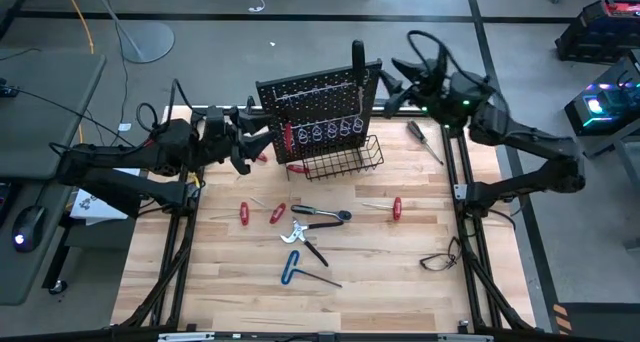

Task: Hang tools onto peg board
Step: Hang the blue pick tool on the peg board

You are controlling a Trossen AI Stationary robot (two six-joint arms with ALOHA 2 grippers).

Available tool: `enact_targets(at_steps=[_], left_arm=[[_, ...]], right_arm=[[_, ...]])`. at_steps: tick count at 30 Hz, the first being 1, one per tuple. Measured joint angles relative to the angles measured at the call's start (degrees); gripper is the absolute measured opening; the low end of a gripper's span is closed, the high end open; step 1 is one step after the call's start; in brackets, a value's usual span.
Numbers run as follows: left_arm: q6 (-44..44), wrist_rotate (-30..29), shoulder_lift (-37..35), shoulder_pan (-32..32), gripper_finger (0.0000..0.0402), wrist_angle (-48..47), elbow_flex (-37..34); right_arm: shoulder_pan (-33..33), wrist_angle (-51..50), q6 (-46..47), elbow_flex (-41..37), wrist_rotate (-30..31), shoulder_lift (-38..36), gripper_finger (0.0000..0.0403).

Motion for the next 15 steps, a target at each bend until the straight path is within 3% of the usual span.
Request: enact_targets(at_steps=[8, 12, 15], left_arm=[[-1.5, 2.4, 3.9, -6.2, 0.0256, -25.0, 0.0], [1.1, 7.0, 12.2, -11.5, 0.0256, -36.8, 0.0], [6.2, 10.3, 20.5, -15.3, 0.0256, -40.5, 0.0]], right_arm=[[0.0, -5.5, 3.7, 0.0, -5.2, -4.4, 0.0193], [0.0, -8.8, 6.2, 0.0, -10.8, -4.6, 0.0193], [0.0, -10.9, 7.9, 0.0, -13.6, -4.6, 0.0193]])
